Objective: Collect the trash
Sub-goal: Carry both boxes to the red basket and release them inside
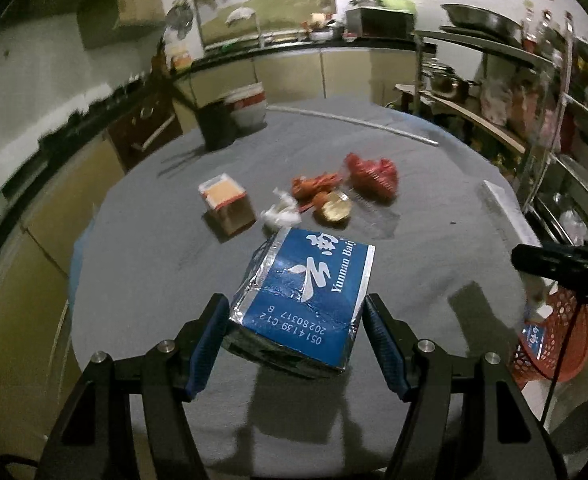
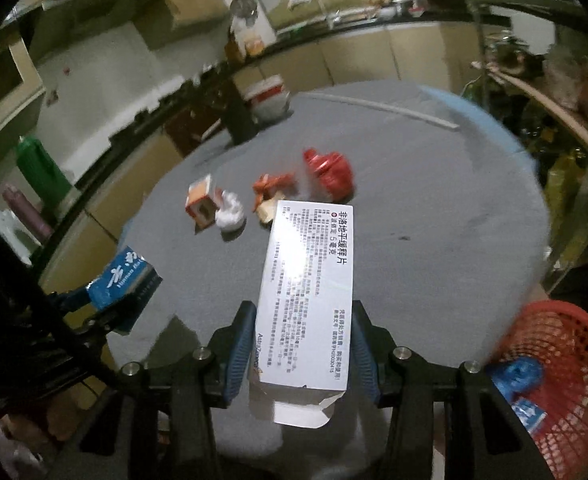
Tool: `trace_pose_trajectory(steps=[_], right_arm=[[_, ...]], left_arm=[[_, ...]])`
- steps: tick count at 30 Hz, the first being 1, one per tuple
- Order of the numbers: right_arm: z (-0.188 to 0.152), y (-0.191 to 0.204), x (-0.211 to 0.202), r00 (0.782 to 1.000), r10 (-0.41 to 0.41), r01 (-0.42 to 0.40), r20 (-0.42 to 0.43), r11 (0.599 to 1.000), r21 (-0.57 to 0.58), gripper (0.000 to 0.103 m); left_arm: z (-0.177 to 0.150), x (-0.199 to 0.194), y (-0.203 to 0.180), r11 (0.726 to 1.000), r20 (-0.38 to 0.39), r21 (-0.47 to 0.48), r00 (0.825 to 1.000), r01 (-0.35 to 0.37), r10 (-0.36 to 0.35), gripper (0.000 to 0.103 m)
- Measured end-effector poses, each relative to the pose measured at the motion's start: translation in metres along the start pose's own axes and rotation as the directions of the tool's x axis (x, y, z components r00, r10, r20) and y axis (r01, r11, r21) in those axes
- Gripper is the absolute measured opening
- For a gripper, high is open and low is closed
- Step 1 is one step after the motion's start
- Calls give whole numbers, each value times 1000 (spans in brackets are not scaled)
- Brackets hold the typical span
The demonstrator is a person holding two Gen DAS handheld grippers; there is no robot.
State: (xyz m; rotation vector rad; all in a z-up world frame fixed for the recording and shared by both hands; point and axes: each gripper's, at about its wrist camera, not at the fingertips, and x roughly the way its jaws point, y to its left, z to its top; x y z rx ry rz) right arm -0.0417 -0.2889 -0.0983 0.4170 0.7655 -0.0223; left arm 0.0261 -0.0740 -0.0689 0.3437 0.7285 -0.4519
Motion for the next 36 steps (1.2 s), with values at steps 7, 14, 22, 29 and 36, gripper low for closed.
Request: trace_pose_trajectory(steps=[7, 14, 22, 29, 36], right_arm=[[-10, -31, -41, 997, -10, 6, 71, 999, 49, 49], [-21, -56, -73, 992, -4, -7, 123, 996, 92, 49], [-33, -81, -91, 989, -4, -16, 147, 991, 133, 49], [-45, -109, -99, 988, -6, -24, 157, 982, 186, 49], [-58, -139, -107, 987, -17, -24, 160, 968, 251, 49]], left_arm=[[13, -19, -49, 995, 41, 104, 999, -4, 0, 70], [20, -28, -87, 986, 55, 170, 998, -6, -4, 70], [26, -29, -120, 974, 49, 225, 999, -10, -1, 70], [28, -25, -152, 958, 43, 285, 999, 0, -13, 70], [30, -20, -185, 937, 30, 349, 999, 19, -31, 70]])
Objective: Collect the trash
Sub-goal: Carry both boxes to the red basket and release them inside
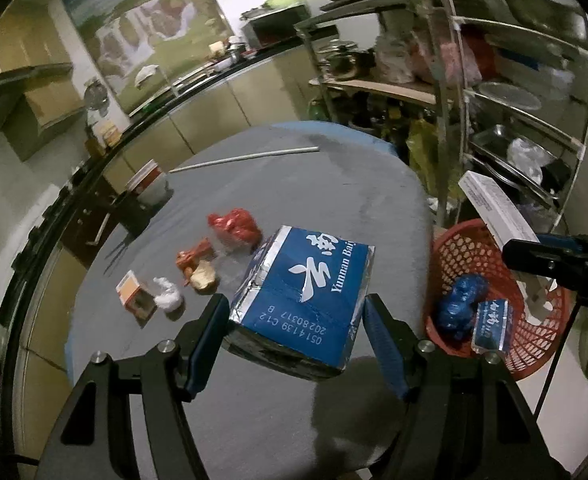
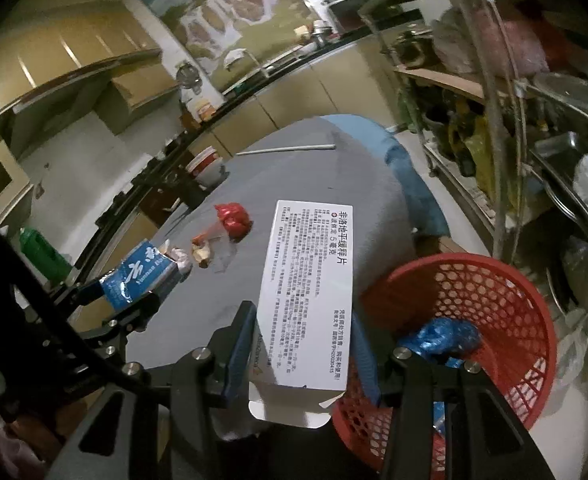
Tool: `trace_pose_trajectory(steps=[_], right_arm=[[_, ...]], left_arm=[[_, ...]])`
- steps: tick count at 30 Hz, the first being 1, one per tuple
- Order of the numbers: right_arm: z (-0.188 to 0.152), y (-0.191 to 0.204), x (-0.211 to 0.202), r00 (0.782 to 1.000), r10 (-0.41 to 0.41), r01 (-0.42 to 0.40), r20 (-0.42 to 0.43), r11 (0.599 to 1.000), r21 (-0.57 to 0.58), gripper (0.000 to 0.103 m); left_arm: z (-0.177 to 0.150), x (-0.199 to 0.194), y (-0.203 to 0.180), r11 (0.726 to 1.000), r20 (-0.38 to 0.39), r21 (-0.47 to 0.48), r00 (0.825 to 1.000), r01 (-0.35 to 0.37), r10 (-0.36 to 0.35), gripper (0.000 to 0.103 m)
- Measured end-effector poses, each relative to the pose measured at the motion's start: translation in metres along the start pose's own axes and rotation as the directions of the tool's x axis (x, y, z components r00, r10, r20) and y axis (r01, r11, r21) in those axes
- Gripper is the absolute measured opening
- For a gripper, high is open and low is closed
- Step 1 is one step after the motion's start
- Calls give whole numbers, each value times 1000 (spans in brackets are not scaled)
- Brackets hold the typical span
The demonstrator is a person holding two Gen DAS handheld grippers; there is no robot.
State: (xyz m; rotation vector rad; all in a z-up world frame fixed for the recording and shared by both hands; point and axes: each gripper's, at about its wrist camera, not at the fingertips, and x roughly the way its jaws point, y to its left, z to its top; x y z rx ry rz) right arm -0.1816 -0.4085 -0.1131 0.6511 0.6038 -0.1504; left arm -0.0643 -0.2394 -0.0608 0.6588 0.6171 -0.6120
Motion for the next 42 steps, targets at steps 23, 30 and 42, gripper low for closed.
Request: trace_pose_trajectory(steps=[23, 30, 42], right_arm=[[-20, -90, -21, 1000, 11, -14, 15, 968, 251, 49], [-27, -112, -24, 1000, 1, -8, 21, 950, 312, 49], [-44, -156, -16, 998, 54, -61, 29, 864, 500, 50]], left_arm=[[25, 11, -78, 985, -18, 167, 999, 51, -48, 70], [29, 20, -98, 977, -39, 198, 996, 82, -76, 70], [33, 38, -128, 934, -113, 172, 948, 312, -296, 71]])
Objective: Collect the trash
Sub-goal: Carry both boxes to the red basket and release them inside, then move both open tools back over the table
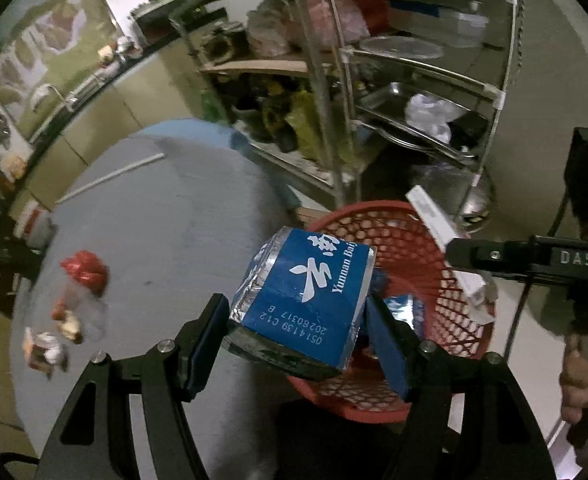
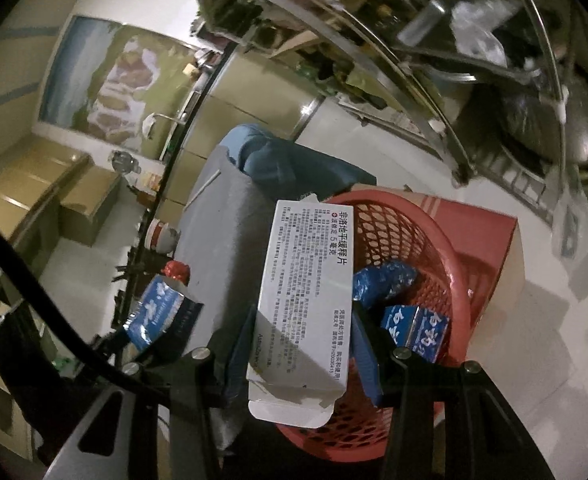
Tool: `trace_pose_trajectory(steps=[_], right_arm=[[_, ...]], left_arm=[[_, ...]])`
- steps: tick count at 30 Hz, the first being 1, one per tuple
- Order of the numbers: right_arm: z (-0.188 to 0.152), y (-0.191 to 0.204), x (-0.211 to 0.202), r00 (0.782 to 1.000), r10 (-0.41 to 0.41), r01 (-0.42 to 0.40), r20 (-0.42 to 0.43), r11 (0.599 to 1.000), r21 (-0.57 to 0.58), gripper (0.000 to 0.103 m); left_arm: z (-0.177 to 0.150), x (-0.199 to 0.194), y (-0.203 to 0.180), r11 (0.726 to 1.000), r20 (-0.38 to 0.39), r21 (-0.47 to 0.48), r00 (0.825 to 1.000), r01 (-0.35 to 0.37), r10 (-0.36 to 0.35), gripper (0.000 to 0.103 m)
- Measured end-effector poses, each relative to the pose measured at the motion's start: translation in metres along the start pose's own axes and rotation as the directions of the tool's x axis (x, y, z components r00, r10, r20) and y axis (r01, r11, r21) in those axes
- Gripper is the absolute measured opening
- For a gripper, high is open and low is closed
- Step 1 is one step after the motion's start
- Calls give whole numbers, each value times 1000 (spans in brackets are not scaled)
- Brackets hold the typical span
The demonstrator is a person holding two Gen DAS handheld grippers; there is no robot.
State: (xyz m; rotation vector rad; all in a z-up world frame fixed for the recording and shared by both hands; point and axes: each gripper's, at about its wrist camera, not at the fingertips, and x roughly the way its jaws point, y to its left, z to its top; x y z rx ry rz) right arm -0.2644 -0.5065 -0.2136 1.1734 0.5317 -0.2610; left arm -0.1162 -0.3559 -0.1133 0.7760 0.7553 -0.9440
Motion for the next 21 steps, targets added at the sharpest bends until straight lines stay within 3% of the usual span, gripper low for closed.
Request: trace_pose_trajectory(steps=[2, 5, 15, 21], right_arm=[[0, -3, 2, 1000, -2, 2, -4, 1000, 26, 52], [1, -7, 6, 1000, -6, 8, -26, 997, 72, 65], [-2, 11, 1, 1000, -19, 19, -7, 999, 37, 65], [-6, 37, -3, 1000, -13, 14, 18, 999, -39, 65]], left_arm=[[-1, 4, -2, 1000, -19, 0, 1000, 22, -22, 71], [-5, 5, 0, 1000, -28, -5, 1000, 14, -14, 71], [-16, -19, 32, 997, 14, -82, 1000, 15, -14, 71], [-42, -36, 61, 988, 14, -146, 998, -52, 54, 71]])
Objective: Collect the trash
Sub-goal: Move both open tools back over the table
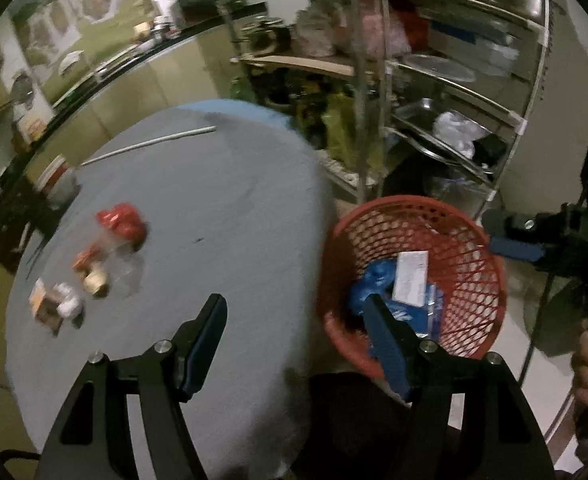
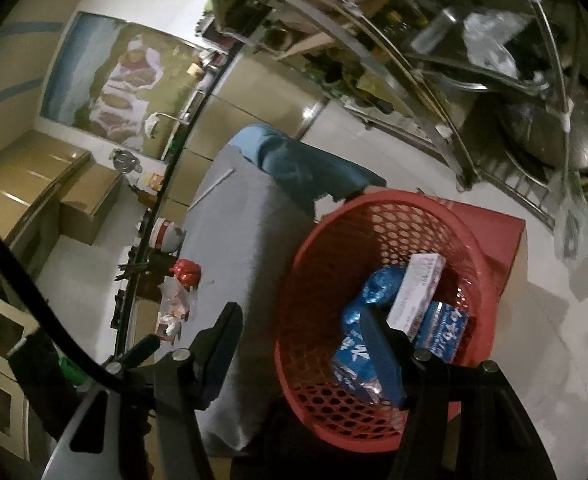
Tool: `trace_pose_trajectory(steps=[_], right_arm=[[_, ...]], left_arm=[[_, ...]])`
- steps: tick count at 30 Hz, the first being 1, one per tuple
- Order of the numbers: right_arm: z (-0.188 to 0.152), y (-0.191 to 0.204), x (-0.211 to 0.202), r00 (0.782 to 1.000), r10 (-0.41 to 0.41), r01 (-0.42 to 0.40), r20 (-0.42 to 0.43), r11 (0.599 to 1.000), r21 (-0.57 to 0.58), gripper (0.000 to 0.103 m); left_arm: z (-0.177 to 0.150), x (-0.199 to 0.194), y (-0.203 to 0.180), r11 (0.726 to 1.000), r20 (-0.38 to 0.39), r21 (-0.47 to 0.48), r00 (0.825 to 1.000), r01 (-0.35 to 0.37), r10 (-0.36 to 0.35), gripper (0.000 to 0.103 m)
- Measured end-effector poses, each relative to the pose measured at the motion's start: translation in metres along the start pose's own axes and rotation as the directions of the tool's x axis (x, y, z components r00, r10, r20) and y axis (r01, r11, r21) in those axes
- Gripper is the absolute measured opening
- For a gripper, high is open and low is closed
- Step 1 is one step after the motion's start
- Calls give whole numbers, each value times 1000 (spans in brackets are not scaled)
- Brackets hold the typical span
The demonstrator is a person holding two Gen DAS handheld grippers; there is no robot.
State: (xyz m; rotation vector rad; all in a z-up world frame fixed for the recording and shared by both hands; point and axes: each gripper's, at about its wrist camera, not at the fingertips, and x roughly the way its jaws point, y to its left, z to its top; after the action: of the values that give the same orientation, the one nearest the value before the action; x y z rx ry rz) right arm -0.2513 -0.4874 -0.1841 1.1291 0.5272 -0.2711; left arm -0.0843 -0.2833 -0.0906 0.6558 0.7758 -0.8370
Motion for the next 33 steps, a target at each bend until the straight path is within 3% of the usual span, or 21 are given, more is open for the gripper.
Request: trace_pose_trajectory(steps=[4, 10, 16, 23, 29, 33], right_arm=[[-4, 21, 2, 1000, 1, -2, -5, 999, -48, 65], [-18, 53, 8, 999, 1, -5, -37, 993, -117, 65], [-39, 90, 24, 996, -5, -14, -92, 980, -200, 65], [-77, 133, 44, 985, -23, -32, -173, 951, -307, 65], [-98, 159, 47, 978, -38, -44, -205, 924, -381, 65], [-104, 171, 44, 976, -43, -49, -212, 910, -411, 65]], left_arm=[[-24, -16, 31, 996, 9, -59, 998, -62, 63, 71], [-78, -34, 98, 966, -17, -203, 987, -160, 160, 71], [-133, -54, 168, 898, -55, -358, 966, -256, 254, 71], [-186, -66, 241, 784, -121, -528, 942, -327, 312, 71], [-205, -75, 273, 717, -128, -611, 936, -334, 327, 71], [-208, -79, 282, 700, -118, -638, 938, -323, 325, 71]])
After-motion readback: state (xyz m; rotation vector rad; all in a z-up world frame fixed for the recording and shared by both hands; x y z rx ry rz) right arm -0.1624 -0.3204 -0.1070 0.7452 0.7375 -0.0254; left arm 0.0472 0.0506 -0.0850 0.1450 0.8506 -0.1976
